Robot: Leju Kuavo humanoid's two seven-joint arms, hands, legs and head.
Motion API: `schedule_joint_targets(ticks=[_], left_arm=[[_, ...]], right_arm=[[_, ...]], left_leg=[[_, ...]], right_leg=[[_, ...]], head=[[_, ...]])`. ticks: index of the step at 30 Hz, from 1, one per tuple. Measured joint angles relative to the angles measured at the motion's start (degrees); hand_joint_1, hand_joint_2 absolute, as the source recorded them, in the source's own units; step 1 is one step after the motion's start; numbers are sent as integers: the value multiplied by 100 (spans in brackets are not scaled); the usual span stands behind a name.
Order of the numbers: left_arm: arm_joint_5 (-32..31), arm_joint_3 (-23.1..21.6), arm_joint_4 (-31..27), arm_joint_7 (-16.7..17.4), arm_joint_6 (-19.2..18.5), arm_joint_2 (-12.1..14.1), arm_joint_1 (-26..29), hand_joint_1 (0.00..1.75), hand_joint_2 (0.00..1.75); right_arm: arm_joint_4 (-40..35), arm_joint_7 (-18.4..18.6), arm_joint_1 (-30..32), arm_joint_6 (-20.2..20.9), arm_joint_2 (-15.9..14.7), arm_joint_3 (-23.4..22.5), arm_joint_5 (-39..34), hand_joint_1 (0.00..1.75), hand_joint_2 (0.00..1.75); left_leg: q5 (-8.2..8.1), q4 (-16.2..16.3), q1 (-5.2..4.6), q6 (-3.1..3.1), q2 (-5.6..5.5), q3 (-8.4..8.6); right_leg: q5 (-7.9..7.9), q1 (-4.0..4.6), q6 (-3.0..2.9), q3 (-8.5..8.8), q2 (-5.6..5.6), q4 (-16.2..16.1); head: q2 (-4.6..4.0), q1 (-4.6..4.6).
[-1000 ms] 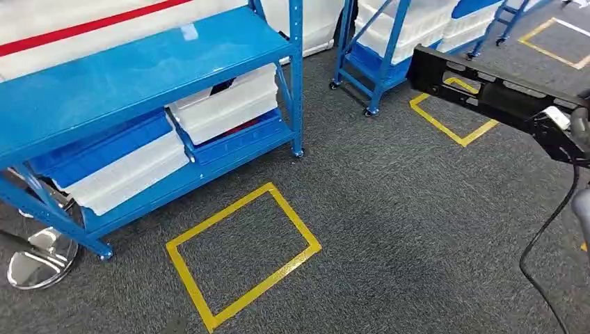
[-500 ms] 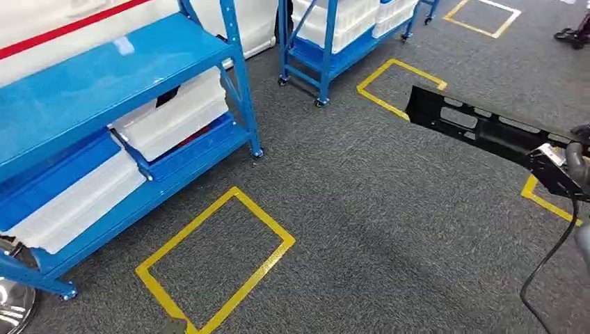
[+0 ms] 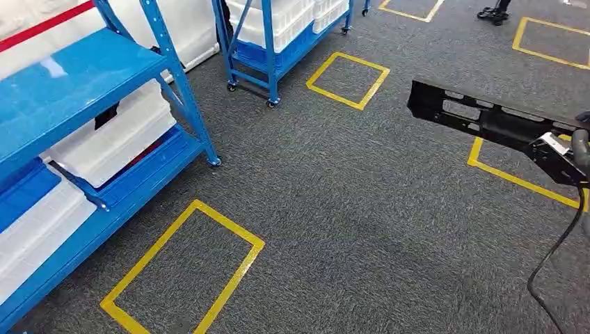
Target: Take the parts from the cabinet and place them on the table.
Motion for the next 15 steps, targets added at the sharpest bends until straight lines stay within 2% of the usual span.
schedule_joint_targets(ticks=[2, 3, 4, 5, 6, 7, 8, 9, 10, 11, 12, 13, 14, 15], left_arm=[[-81, -4, 0, 46, -73, -2, 11, 0, 175], [-127, -9, 2, 48, -125, -11, 12, 0, 175], [-182, -15, 2, 38, -186, -15, 9, 0, 175], [-206, -31, 2, 4, -228, -20, 15, 0, 175], [-270, -68, 2, -13, -258, -22, 31, 0, 175], [-311, -107, 2, -26, -287, -22, 49, 0, 175], [-380, -138, 4, -44, -319, -26, 67, 0, 175], [-409, -160, 7, -59, -333, -31, 79, 0, 175], [-468, -182, 7, -57, -343, -35, 91, 0, 175], [-492, -227, 7, -52, -346, -35, 96, 0, 175], [-497, -260, 7, -28, -343, -35, 96, 0, 175], [-497, -280, 7, 0, -335, -35, 95, 0, 175], [-492, -282, 7, 22, -306, -13, 94, 0, 175], [-479, -284, 7, 33, -280, -13, 95, 0, 175]], right_arm=[[7, 57, 110, -105, 28, 20, 9, 175, 175], [4, 101, 177, -124, 26, 33, 26, 175, 175], [4, 144, 248, -150, 31, 48, 48, 175, 175], [2, 195, 268, -157, 37, 64, 63, 175, 175], [-29, 223, 314, -164, 55, 81, 72, 175, 175], [-57, 251, 390, -164, 70, 94, 72, 175, 175], [-70, 264, 472, -164, 72, 105, 72, 175, 175], [-88, 278, 561, -164, 72, 109, 72, 175, 175], [-107, 284, 650, -164, 72, 109, 72, 175, 175], [-127, 284, 718, -168, 72, 109, 72, 175, 175], [-162, 282, 766, -175, 72, 109, 72, 175, 175], [-188, 276, 781, -179, 85, 111, 83, 175, 175], [-190, 264, 777, -205, 123, 118, 114, 175, 175], [-192, 253, 784, -238, 155, 122, 151, 175, 175]], left_leg=[[16, -24, -7, 31, 113, 22], [89, -144, 20, 52, 197, 65], [161, -258, 44, 56, 283, 109], [192, -313, 35, 83, 352, 117], [200, -315, 33, 80, 431, 100], [197, -311, 33, 79, 510, 90], [192, -309, 34, 76, 590, 87], [184, -306, 38, 66, 675, 83], [172, -294, 43, 47, 758, 81], [151, -273, 52, 19, 832, 78], [117, -232, 64, -18, 907, 74], [72, -175, 65, -56, 983, 73], [31, -164, 15, -108, 1044, 35], [-24, -128, 12, -140, 1133, 72]], right_leg=[[50, -38, 71, -6, 128, -46], [80, 0, 120, -5, 190, -88], [17, 2, 95, -27, -179, -20], [-182, 29, 127, -138, -502, 190], [-424, 16, 165, -328, -638, 585], [-621, -14, 199, -514, -691, 1018], [-748, -49, 235, -670, -710, 1383], [-753, -87, 266, -734, -725, 1549], [-625, -121, 302, -636, -745, 1392], [-431, -142, 330, -419, -784, 1020], [-209, -160, 363, -98, -896, 473], [-129, -168, 391, 164, -1112, -13], [-198, -89, 308, 181, -1251, 28], [-181, -98, 198, 162, -1131, -18]], head=[[0, 4], [0, 2], [0, 4], [-2, 7], [0, 4], [0, 2], [0, 4], [0, 4], [0, 4], [0, 4], [0, 4], [0, 4], [0, 4], [0, 4]])
